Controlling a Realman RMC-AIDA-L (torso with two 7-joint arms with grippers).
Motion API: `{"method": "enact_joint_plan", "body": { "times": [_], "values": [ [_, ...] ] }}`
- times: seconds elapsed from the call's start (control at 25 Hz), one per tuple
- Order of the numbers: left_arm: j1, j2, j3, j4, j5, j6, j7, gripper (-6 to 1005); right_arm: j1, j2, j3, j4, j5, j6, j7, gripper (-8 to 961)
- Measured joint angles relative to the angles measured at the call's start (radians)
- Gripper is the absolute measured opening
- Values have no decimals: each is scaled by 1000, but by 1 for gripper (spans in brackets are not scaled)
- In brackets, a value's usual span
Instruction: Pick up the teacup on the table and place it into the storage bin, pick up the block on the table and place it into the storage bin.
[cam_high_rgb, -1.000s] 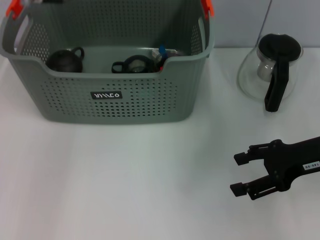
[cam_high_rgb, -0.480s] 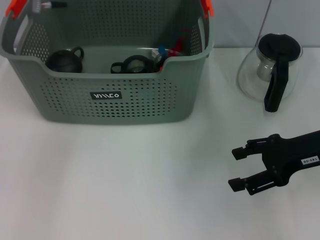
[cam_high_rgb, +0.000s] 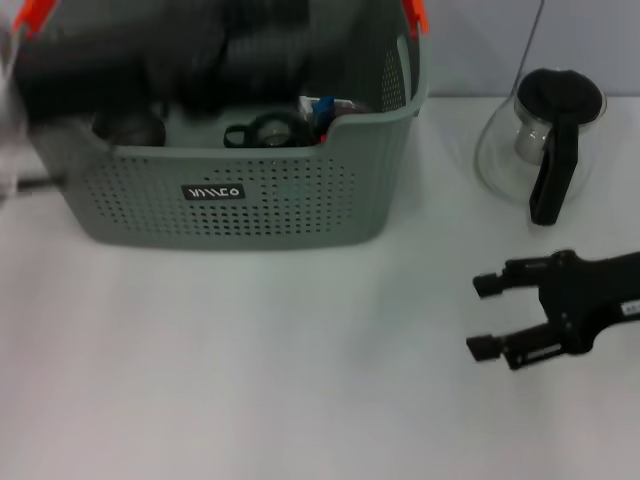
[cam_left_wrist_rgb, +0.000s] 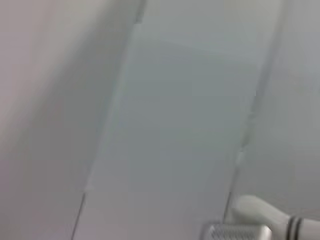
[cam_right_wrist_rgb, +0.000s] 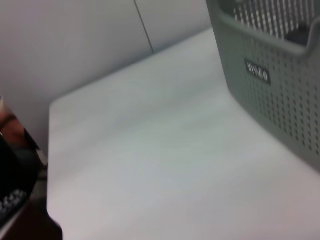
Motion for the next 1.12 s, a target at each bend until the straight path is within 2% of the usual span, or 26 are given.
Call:
{"method": "enact_joint_plan", "body": {
  "times": [0.04, 0.2, 0.24, 0.44, 0.6, 0.88, 1.12],
  "values": [
    [37, -16, -30, -43, -11, 66, 71, 962, 0, 0, 19, 1, 14, -17, -14, 940],
    [72, -25, -49, -70, -12, 97, 128, 960, -15, -3, 73, 1, 104, -75, -62, 940],
    [121, -30, -62, -88, -11, 114, 173, 959, -19, -4, 86, 1, 132, -87, -74, 940],
    [186, -35, -81, -96, 15, 129, 209, 953, -34, -4, 151, 10, 262, -139, -124, 940],
    [209, -37, -87, -114, 44, 133, 244, 950, -35, 7, 160, 10, 337, -167, -143, 940],
    [176, -31, -95, -248, 166, 97, 415, 950, -16, 23, 72, 10, 292, -134, -156, 940],
    [111, -9, -127, -451, 313, 2, 620, 949, 3, 35, -20, 38, 179, -4, -169, 940]
  ]
}}
